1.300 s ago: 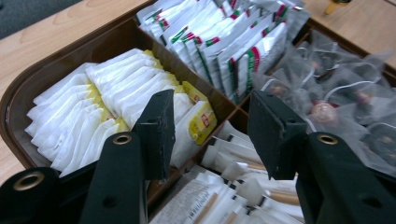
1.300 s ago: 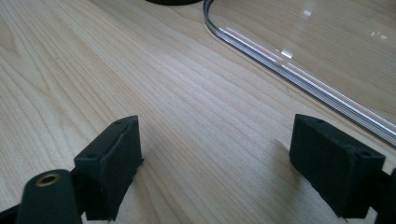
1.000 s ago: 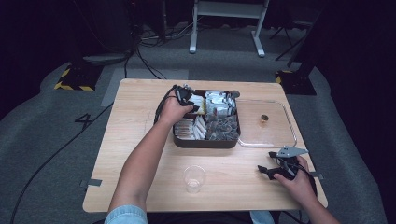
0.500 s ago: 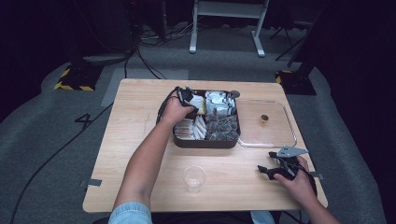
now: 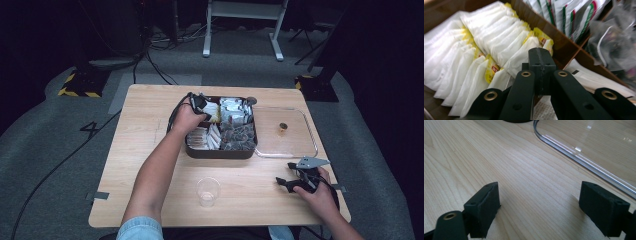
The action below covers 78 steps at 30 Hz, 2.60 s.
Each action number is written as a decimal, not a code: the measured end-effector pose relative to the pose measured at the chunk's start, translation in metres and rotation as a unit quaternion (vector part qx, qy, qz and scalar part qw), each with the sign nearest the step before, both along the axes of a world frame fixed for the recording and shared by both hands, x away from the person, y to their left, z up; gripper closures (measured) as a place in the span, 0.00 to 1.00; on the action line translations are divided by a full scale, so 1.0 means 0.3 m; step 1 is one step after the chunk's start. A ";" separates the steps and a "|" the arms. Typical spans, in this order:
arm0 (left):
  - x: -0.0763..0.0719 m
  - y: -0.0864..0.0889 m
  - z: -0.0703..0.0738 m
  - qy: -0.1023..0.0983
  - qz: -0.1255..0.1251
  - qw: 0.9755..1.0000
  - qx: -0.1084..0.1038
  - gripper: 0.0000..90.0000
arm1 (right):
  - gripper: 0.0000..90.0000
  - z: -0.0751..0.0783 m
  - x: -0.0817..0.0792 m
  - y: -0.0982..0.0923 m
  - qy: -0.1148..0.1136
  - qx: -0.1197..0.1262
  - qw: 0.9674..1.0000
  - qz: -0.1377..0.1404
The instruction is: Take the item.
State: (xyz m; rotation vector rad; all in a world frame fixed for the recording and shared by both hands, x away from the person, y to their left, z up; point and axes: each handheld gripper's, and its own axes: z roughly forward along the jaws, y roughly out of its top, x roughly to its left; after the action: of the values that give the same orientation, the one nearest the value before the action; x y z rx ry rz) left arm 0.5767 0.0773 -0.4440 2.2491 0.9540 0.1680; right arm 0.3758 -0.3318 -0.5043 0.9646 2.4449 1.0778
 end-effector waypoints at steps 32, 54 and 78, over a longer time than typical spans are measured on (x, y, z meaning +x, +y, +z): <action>-0.212 0.043 0.295 -0.065 -0.043 0.997 -0.030 1.00 | 0.19 0.000 0.002 0.000 0.000 0.000 1.000 0.003; -0.573 0.075 0.359 -0.086 -0.096 0.989 -0.073 1.00 | 0.19 0.000 0.001 0.000 0.000 0.000 1.000 0.002; -0.875 0.105 0.271 -0.097 -0.122 0.981 -0.117 1.00 | 0.19 0.000 0.002 0.000 0.000 0.001 1.000 0.003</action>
State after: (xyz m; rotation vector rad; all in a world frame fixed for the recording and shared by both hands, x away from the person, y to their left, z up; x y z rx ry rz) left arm 0.3144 0.1087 -0.3628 2.0657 0.5593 0.1530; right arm 0.3765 -0.3317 -0.5043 0.9591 2.4493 1.0810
